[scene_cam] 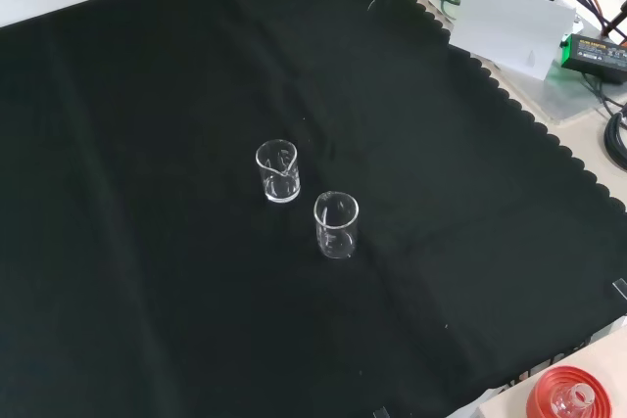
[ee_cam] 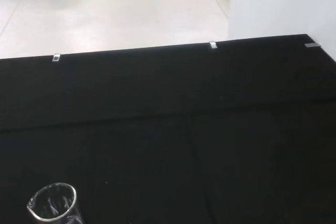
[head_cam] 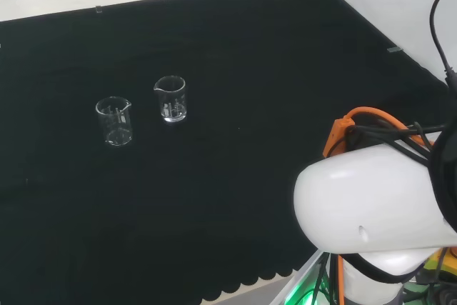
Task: Pick up the beaker on the right.
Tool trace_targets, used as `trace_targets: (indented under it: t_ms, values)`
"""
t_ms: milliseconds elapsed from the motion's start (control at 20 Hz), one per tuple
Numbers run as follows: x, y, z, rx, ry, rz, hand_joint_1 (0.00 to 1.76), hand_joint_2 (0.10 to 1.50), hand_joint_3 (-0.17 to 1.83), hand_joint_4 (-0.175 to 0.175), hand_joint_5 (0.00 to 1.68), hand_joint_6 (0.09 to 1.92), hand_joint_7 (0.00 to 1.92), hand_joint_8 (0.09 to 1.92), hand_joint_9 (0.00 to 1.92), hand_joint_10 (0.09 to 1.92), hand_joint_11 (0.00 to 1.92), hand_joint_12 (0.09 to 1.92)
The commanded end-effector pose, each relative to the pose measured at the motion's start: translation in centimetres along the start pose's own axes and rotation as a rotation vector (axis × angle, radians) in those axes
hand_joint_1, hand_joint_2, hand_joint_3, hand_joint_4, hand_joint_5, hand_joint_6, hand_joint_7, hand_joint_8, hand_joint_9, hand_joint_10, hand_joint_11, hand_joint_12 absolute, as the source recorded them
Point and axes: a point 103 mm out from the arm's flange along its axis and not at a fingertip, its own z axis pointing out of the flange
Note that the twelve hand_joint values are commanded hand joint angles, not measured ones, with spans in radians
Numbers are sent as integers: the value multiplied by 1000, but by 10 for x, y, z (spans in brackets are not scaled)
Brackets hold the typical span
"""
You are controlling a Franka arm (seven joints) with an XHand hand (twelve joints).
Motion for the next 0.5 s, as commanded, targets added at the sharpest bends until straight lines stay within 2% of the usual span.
trace_targets:
  t_ms: [50, 500]
  values:
    - [-2, 23, 39, 20, 45, -34, 412, 1199, -15, -56, 187, 87, 81, 626, 114, 766, 0, 1074]
    - [-15, 73, 116, 102, 97, -74, 614, 1095, -126, -68, 204, 87, 112, 695, 173, 781, 0, 1198]
